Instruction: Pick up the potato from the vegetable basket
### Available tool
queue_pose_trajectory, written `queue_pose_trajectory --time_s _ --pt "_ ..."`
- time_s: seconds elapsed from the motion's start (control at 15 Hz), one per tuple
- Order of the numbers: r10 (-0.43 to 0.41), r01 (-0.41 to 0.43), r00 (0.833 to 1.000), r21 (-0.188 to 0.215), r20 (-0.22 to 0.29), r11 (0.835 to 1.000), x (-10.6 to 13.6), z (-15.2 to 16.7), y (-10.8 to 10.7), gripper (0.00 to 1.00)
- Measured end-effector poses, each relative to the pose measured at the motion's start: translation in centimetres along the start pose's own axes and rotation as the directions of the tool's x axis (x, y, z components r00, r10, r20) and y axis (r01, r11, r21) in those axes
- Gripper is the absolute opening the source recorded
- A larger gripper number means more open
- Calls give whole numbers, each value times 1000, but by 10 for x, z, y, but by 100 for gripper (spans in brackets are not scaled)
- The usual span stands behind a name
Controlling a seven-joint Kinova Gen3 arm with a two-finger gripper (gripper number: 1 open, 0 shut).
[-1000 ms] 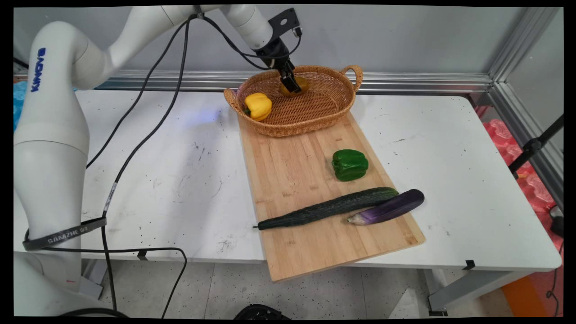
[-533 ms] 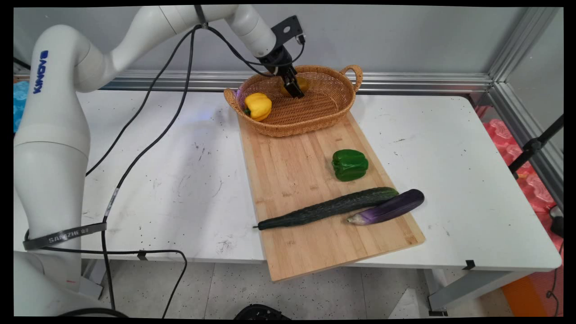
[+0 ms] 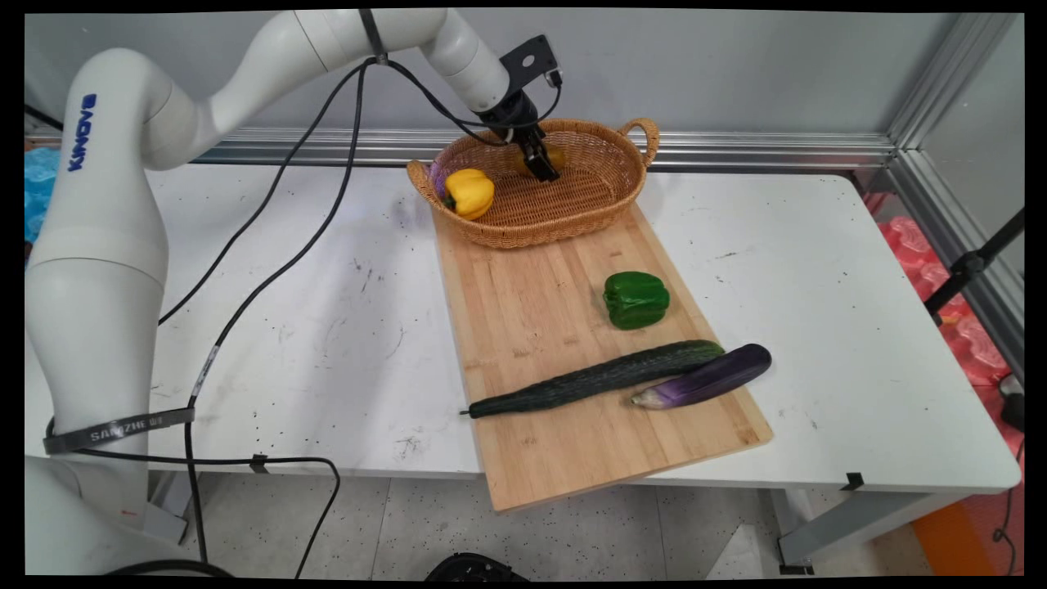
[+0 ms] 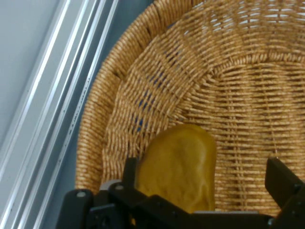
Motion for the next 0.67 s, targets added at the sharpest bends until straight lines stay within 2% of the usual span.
queue_pose_trajectory --time_s 0.67 --pt "7 -7 1000 15 -8 1000 5 8 2 100"
